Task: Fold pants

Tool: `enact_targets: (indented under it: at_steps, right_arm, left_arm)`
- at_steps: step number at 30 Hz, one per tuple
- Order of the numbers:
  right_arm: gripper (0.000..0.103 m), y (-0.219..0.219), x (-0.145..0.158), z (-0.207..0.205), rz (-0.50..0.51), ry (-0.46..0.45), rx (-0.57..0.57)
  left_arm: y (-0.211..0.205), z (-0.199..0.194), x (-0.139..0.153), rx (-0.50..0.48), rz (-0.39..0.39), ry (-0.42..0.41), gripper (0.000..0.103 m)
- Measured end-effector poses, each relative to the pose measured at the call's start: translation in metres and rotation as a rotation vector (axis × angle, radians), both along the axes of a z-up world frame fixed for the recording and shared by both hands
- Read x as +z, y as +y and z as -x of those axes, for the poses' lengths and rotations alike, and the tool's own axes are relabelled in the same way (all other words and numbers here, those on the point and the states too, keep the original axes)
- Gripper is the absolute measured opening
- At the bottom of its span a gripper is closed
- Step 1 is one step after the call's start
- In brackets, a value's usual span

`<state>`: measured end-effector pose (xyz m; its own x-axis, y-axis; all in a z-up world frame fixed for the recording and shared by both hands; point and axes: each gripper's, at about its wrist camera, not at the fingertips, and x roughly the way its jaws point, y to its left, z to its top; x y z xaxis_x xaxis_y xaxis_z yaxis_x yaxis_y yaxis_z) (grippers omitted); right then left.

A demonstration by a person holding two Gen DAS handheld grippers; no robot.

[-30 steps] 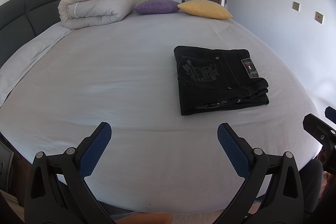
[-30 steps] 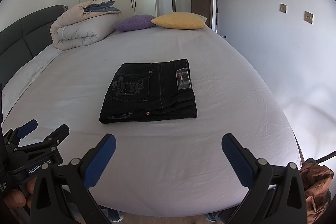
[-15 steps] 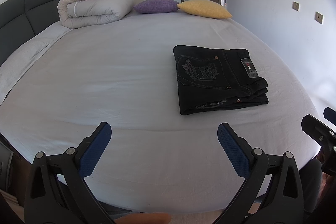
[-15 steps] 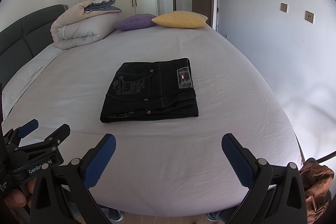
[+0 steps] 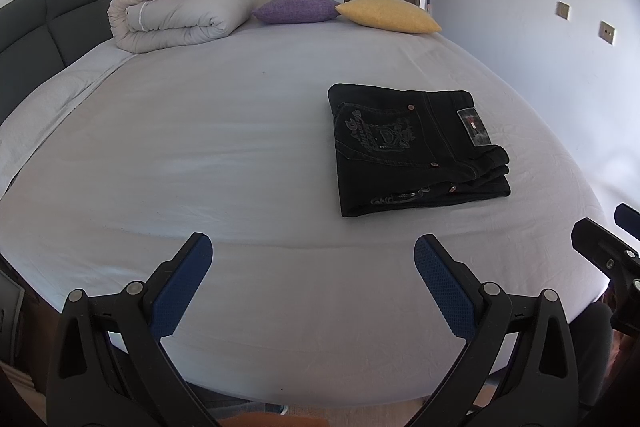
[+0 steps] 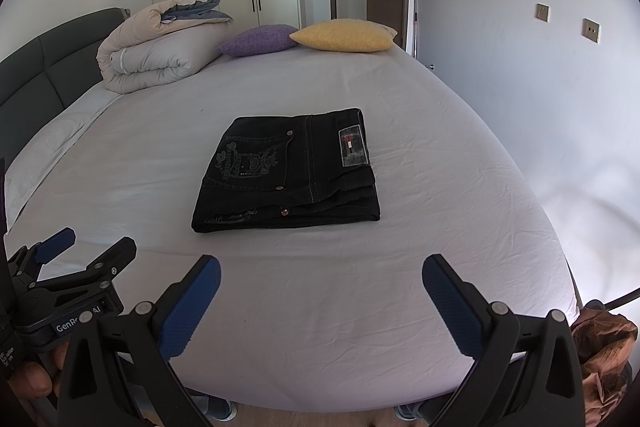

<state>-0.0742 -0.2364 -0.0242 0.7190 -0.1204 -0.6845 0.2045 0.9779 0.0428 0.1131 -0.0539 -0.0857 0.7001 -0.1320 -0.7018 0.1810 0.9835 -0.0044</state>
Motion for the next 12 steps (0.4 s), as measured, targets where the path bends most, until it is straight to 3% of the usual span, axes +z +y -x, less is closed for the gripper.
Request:
enact_targets:
  at_steps: [12]
  right_arm:
    - [0.103, -0.0007, 0.0000, -0.0002, -0.004, 0.002, 0.001]
  left_arm:
    - [-0.0025, -0.0007, -0.0033, -0.009, -0.001, 0.002, 0.103]
